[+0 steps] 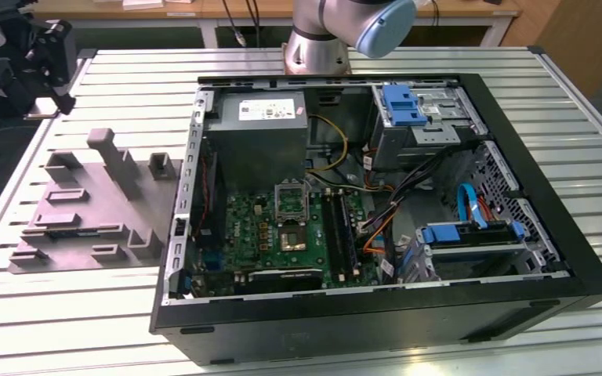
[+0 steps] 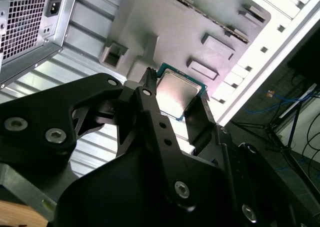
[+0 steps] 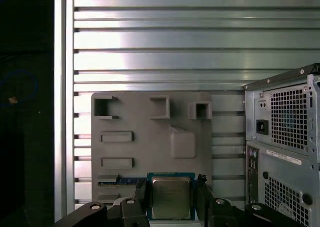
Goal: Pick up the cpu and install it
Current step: 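Pick up the cpu and move it towards the insertion slot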
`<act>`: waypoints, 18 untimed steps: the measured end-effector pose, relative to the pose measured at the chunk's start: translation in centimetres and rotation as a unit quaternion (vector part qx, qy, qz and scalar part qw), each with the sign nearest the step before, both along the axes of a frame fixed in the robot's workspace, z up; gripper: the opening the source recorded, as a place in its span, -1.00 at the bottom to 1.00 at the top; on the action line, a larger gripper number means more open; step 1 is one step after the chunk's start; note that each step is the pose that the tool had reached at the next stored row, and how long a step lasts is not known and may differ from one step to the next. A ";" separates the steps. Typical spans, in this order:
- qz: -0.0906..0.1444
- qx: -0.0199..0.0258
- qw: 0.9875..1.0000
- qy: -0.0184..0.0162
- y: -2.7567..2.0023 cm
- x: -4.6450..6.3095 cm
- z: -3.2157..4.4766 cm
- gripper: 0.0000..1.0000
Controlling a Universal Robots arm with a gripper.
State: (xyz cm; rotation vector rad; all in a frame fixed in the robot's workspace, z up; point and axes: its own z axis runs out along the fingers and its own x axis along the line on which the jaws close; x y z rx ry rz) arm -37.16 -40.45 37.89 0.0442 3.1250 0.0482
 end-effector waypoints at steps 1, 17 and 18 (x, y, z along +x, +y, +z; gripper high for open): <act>0.000 0.000 1.000 0.000 0.00 0.0 0.00 -0.06; 0.000 0.000 1.000 0.000 0.00 0.5 0.00 -0.06; 0.000 0.000 1.000 0.000 0.00 0.5 0.00 -0.06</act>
